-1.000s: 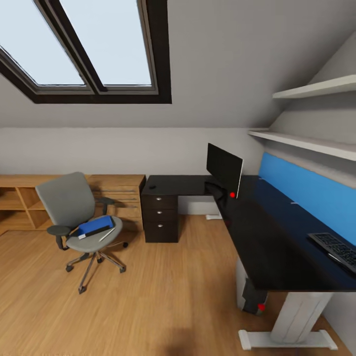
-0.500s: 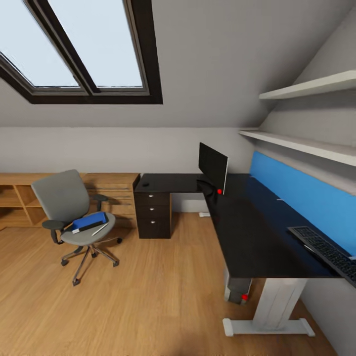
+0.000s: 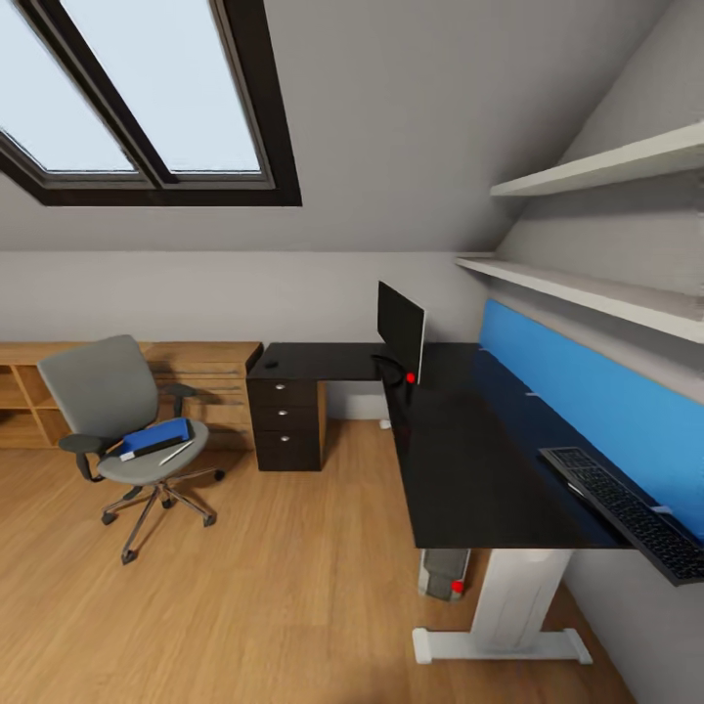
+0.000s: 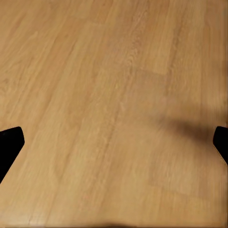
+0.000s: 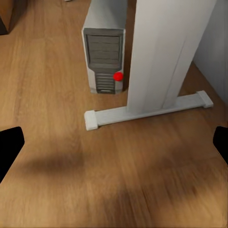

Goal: In the bedroom, organize the workspace by keeping the computer under the desk, ensuring the monitor is on the desk, placing the keyboard on the desk next to the monitor, placing the mouse on the desk next to the keyboard, moving the folder from the swivel chair onto the desk next to the mouse, stacking the notebook on top of the folder with the pen on top of the notebook, and positioning the swivel chair next to the desk.

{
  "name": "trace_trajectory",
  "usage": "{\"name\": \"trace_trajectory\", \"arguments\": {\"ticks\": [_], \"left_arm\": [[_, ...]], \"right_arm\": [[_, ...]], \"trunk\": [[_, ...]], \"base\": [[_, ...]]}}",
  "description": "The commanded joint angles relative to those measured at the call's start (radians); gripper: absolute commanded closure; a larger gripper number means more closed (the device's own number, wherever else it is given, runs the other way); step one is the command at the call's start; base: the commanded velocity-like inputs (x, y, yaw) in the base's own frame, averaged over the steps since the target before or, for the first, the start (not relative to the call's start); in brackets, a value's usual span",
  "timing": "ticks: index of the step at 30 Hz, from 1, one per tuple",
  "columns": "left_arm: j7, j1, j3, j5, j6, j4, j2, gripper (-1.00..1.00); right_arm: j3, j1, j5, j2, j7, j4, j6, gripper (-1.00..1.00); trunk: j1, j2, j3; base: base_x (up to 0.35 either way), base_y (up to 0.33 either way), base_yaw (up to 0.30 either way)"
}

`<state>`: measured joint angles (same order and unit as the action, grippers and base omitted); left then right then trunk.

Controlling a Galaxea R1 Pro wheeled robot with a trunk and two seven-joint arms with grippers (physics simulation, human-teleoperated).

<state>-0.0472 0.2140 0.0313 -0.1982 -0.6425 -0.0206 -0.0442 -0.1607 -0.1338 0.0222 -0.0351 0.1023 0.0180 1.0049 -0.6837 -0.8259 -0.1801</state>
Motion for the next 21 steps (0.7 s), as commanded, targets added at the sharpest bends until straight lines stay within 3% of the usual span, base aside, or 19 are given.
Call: {"name": "trace_trajectory", "arguments": {"ticks": [1,21], "left_arm": [[-0.004,0.001,0.002,0.003,-0.003,0.001,0.000,-1.00],[0.000,0.001,0.002,0.003,-0.003,0.001,0.000,-1.00]], "right_arm": [[0.000,-0.001,0.003,0.000,0.005,0.002,0.003,-1.00],[0.000,-0.001,0.003,-0.001,0.006,0.002,0.004,-1.00]], "trunk": [[0.000,-0.001,-0.001],[0.000,-0.001,-0.001]], "base": [[-0.001,-0.213,0.000],[0.000,-0.251,0.000]]}}
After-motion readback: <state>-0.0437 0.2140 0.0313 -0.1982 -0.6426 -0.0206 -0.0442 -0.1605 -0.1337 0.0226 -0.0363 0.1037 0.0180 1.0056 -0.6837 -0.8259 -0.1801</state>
